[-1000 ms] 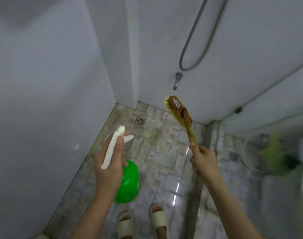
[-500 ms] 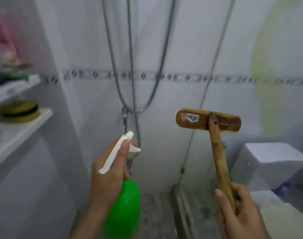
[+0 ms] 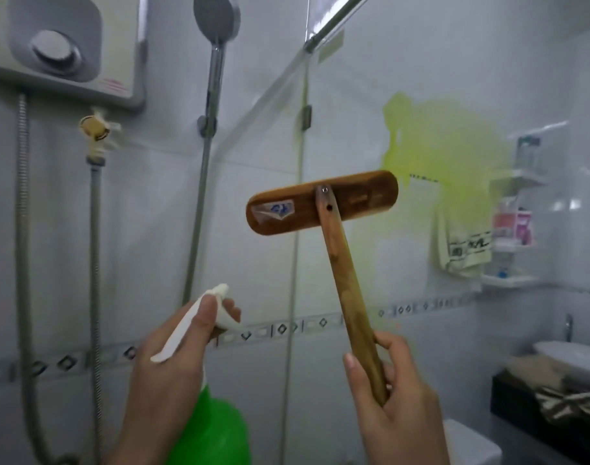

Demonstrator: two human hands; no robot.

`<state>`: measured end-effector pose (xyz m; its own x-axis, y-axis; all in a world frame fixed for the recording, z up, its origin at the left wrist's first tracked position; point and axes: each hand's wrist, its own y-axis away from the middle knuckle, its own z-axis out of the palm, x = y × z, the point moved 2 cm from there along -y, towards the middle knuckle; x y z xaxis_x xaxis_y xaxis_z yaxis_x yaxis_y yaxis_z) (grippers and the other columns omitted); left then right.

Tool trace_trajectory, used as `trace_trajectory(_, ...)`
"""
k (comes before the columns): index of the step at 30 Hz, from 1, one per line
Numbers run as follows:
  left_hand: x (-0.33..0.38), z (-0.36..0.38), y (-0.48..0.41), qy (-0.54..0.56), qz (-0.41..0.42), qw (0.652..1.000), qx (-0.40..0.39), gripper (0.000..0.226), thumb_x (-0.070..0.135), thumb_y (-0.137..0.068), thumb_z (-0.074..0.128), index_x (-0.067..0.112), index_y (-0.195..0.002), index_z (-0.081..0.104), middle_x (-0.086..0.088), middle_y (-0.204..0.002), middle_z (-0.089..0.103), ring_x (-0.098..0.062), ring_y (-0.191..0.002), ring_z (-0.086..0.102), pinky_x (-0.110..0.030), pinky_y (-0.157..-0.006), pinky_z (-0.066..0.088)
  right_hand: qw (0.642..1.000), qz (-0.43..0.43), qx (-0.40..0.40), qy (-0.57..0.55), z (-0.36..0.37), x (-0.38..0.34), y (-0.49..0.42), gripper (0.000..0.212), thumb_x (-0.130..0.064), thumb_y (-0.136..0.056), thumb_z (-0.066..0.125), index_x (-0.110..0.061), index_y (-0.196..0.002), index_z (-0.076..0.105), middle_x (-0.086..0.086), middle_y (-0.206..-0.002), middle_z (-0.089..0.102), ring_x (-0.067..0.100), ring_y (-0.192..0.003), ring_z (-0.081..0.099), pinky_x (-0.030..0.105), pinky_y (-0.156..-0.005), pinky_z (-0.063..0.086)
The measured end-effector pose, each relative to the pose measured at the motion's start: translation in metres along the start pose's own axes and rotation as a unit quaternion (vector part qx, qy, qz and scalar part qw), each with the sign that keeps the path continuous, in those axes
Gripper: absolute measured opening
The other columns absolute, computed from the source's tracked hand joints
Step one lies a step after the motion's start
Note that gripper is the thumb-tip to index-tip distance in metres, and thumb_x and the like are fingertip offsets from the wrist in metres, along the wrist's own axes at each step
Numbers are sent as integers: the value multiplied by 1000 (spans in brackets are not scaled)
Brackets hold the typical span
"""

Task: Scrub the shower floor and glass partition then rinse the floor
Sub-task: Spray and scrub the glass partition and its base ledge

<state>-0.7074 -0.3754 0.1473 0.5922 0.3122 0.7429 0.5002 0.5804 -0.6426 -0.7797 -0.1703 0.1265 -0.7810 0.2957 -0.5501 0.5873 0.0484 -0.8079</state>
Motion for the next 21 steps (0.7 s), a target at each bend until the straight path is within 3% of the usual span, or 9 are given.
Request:
trace_trajectory(3, 5, 27, -37, 19, 18, 999, -26, 36, 48, -86, 51, 24, -91, 77, 5, -88, 78, -4, -86, 73, -12, -75, 51, 997, -53, 39, 29, 3, -1, -34, 22, -49, -77, 55, -34, -93, 51, -11, -64, 65, 2, -47, 56, 13, -47, 41)
trace_trajectory(5, 2, 43, -67, 42, 18, 997, -66, 35, 50, -84, 51, 25, -93, 75, 5, -88, 78, -5, -85, 74, -10, -74, 53, 993, -81, 66, 48, 5, -7, -53, 21, -50, -78, 54, -36, -93, 50, -10, -68, 66, 3, -47, 57, 15, -47, 41)
trace_trajectory(8, -8, 63, -99, 87, 27, 990, -106, 31, 50, -86, 52, 29, -92, 73, 5, -88, 78, -10, -86, 75, -19, -80, 57, 988, -91, 83, 90, 1, -14, -68, 18, -47, -81, 53, -35, -94, 48, -9, -67, 65, 5, -44, 56, 16, -42, 39)
trace_trajectory(11, -19, 79, -133, 134, 31, 979, -148, 30, 50, -87, 53, 29, -87, 74, 3, -87, 78, -14, -84, 75, -37, -88, 56, 977, -65, 141, 149, 0, -24, -78, 12, -42, -81, 55, -35, -90, 49, -16, -68, 64, 4, -45, 56, 10, -40, 35)
trace_trajectory(16, -38, 110, -174, 207, 0, 956, -209, 32, 57, -81, 57, 31, -78, 76, 0, -79, 77, -19, -79, 75, -48, -91, 56, 947, -26, 190, 257, -6, -37, -91, 15, -38, -87, 59, -31, -96, 49, -18, -77, 65, 12, -46, 55, 25, -45, 40)
trace_trajectory(21, -59, 129, -197, 225, -17, 941, -251, 43, 66, -82, 57, 30, -69, 76, -2, -73, 75, -27, -75, 73, -53, -86, 56, 931, -25, 210, 297, 8, -47, -104, 13, -32, -91, 58, -30, -98, 47, 3, -55, 59, 17, -40, 51, 28, -37, 41)
